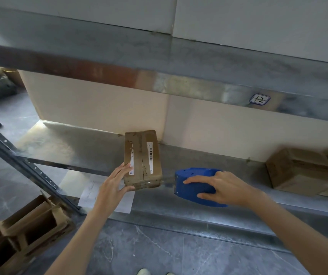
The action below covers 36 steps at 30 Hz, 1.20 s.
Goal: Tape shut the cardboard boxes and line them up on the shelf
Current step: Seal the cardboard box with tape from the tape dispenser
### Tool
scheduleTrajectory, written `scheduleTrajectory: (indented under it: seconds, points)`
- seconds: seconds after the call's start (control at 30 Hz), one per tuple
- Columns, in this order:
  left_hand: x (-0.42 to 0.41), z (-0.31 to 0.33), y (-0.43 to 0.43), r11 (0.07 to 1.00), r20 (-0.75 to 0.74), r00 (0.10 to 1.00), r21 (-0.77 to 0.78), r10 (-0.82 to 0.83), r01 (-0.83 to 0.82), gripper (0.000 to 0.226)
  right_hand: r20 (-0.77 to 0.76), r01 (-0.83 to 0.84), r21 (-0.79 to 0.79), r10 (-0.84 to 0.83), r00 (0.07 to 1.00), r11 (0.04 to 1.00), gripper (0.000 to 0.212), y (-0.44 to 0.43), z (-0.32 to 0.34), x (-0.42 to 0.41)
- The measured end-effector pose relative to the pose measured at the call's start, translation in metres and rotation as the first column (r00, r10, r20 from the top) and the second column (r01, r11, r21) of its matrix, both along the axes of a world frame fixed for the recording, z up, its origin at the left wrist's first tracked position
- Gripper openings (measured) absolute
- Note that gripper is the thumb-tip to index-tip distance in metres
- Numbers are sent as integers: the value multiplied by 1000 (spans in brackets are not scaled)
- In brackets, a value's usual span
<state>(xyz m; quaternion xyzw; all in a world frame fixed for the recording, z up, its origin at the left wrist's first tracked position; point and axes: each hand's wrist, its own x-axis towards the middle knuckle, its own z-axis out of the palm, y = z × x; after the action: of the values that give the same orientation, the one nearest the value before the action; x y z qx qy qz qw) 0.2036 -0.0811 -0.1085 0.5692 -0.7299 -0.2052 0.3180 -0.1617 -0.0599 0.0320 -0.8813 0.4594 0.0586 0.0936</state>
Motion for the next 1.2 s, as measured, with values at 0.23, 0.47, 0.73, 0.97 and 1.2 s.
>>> scheduleTrajectory:
  seconds: [0.23, 0.47, 0.73, 0.97, 1.2]
  points:
    - [-2, -1, 0, 1000, -10, 1000, -13, -7, 7, 72, 27, -1, -33, 2, 1000, 999, 48, 8, 3, -1]
    - [-3, 1, 1, 1000, -12, 1000, -4, -1, 1, 71, 62, 9, -39, -7, 998, 999, 48, 10, 3, -3]
    - [-3, 4, 1, 1000, -28, 1000, 0, 2, -2, 71, -2, 65, -61, -66, 998, 996, 48, -5, -12, 10]
    - [-3, 5, 1, 1000, -23, 1000, -12, -3, 3, 70, -41, 87, -150, -94, 995, 985, 47, -11, -19, 28]
    - [-3, 5, 2, 1000, -27, 1000, -26, 2, -2, 70, -78, 67, -195, -84, 993, 979, 50, -9, -37, 44]
